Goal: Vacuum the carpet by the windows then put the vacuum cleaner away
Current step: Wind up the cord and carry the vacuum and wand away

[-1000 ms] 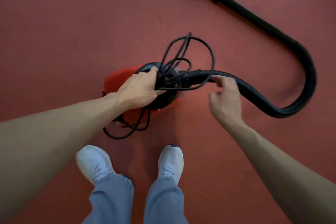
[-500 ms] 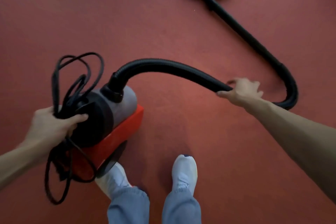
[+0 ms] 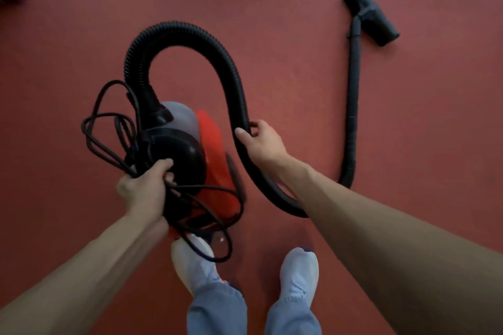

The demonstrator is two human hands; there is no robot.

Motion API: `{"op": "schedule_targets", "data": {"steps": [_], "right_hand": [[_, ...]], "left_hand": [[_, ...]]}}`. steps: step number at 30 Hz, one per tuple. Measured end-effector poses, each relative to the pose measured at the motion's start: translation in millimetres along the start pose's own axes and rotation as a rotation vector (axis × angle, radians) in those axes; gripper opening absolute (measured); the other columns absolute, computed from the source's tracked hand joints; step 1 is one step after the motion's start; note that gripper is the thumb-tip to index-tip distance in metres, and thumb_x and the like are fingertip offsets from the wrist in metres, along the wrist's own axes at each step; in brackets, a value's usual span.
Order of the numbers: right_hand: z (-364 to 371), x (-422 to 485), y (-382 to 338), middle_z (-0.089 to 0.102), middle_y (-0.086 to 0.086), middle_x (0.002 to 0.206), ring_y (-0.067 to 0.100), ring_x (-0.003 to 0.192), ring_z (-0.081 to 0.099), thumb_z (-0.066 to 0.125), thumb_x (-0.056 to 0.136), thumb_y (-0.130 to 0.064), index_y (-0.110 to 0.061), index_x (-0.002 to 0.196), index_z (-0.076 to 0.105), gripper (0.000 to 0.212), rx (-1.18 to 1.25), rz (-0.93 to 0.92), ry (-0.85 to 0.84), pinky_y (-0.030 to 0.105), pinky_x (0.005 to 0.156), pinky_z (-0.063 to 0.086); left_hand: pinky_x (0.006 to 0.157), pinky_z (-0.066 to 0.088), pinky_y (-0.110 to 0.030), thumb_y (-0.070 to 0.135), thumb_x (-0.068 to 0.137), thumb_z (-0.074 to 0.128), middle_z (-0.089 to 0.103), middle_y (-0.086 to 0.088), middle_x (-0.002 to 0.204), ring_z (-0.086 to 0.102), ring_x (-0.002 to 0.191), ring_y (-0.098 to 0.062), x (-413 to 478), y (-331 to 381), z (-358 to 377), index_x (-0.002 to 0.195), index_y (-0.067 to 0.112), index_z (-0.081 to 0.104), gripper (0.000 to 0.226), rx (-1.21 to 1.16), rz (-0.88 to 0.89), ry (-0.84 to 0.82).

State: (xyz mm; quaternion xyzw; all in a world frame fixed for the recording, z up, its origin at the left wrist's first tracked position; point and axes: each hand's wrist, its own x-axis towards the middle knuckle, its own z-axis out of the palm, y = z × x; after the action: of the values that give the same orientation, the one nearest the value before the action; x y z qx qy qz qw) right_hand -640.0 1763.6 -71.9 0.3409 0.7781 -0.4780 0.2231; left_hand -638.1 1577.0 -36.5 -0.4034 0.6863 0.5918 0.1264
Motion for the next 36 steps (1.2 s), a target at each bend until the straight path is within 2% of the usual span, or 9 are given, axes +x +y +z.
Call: {"op": "schedule_targets", "data": {"steps": [4,10,13,18,21,25,28,32,36], "right_hand": [[15,24,-51,0.065,0.016,0.122,0.035,0.113,0.062,0.066,0.066,-0.044,-0.024,0.133,0.057,0.071,0.229,-0.076,-0.017,0.046,0.099,0.050],[24,45,-105,0.060,0.009,0.133,0.019,0.107,0.062,0.070,0.084,-0.017,-0.016,0.148,0.040,0.070,0.554,-0.130,-0.172,0.025,0.084,0.048],[64,40,-130,0.050,0.007,0.145,0.022,0.126,0.052,0.074,0.072,-0.024,-0.015,0.149,0.038,0.086,0.590,-0.110,-0.317,0.031,0.104,0.040],[109,54,-132,0.055,0.009,0.134,0.025,0.124,0.053,0.064,0.088,-0.019,-0.012,0.140,0.050,0.054,-0.126,-0.303,-0.355,0.025,0.097,0.042],[112,65,-95,0.033,0.006,0.151,0.031,0.135,0.036,0.061,0.089,-0.021,-0.026,0.141,0.048,0.055,-0.585,-0.304,-0.335,0.030,0.111,0.031],[90,63,-59,0.047,0.015,0.138,0.028,0.119,0.052,0.064,0.086,-0.013,-0.011,0.143,0.033,0.065,-0.356,-0.095,-0.203,0.027,0.094,0.041],[72,70,-37,0.057,0.016,0.127,0.031,0.115,0.056,0.074,0.082,-0.028,-0.002,0.134,0.050,0.063,-0.501,0.114,-0.181,0.031,0.097,0.047],[59,62,3,0.060,0.009,0.090,0.021,0.078,0.058,0.080,0.079,-0.021,-0.002,0.115,0.061,0.045,-0.759,0.353,-0.378,0.022,0.054,0.050],[59,56,58,0.065,0.010,0.117,0.027,0.112,0.060,0.083,0.072,-0.027,-0.006,0.124,0.062,0.060,-0.946,0.436,-0.418,0.039,0.099,0.050]], "left_hand": [[0.058,0.047,-0.037,0.016,0.066,0.075,0.055,0.001,0.045,0.050,0.041,-0.018,1,-13,10,0.045,0.016,0.061,0.025,-0.089,-0.059,0.084],[0.057,0.050,-0.038,0.012,0.078,0.076,0.059,-0.004,0.056,0.053,0.045,-0.021,9,-42,14,0.071,0.008,0.061,0.016,-0.109,-0.075,0.195],[0.055,0.050,-0.032,0.009,0.081,0.074,0.060,-0.004,0.063,0.055,0.051,-0.022,15,-46,14,0.090,0.005,0.064,0.014,-0.167,-0.172,0.231],[0.057,0.058,-0.035,0.013,0.082,0.076,0.071,-0.009,0.087,0.066,0.062,-0.022,49,-52,-8,0.098,0.009,0.066,0.019,-0.418,-0.451,0.351],[0.065,0.059,-0.043,0.011,0.081,0.077,0.071,-0.011,0.084,0.068,0.065,-0.025,52,-48,-5,0.105,0.005,0.067,0.027,-0.450,-0.444,0.343],[0.058,0.051,-0.033,0.014,0.082,0.077,0.060,-0.004,0.063,0.052,0.047,-0.021,52,-39,-3,0.087,0.009,0.061,0.018,-0.410,-0.460,0.329],[0.057,0.050,-0.033,0.013,0.083,0.074,0.061,-0.005,0.062,0.051,0.045,-0.021,51,-39,-8,0.084,0.009,0.060,0.015,-0.320,-0.452,0.316],[0.046,0.045,-0.025,0.019,0.085,0.074,0.061,-0.005,0.061,0.052,0.041,-0.020,55,-38,-9,0.097,0.000,0.067,0.024,-0.196,-0.407,0.277],[0.037,0.041,-0.021,0.017,0.084,0.074,0.064,-0.006,0.065,0.052,0.037,-0.017,58,-37,0,0.106,0.001,0.065,0.028,-0.173,-0.393,0.260]]}}
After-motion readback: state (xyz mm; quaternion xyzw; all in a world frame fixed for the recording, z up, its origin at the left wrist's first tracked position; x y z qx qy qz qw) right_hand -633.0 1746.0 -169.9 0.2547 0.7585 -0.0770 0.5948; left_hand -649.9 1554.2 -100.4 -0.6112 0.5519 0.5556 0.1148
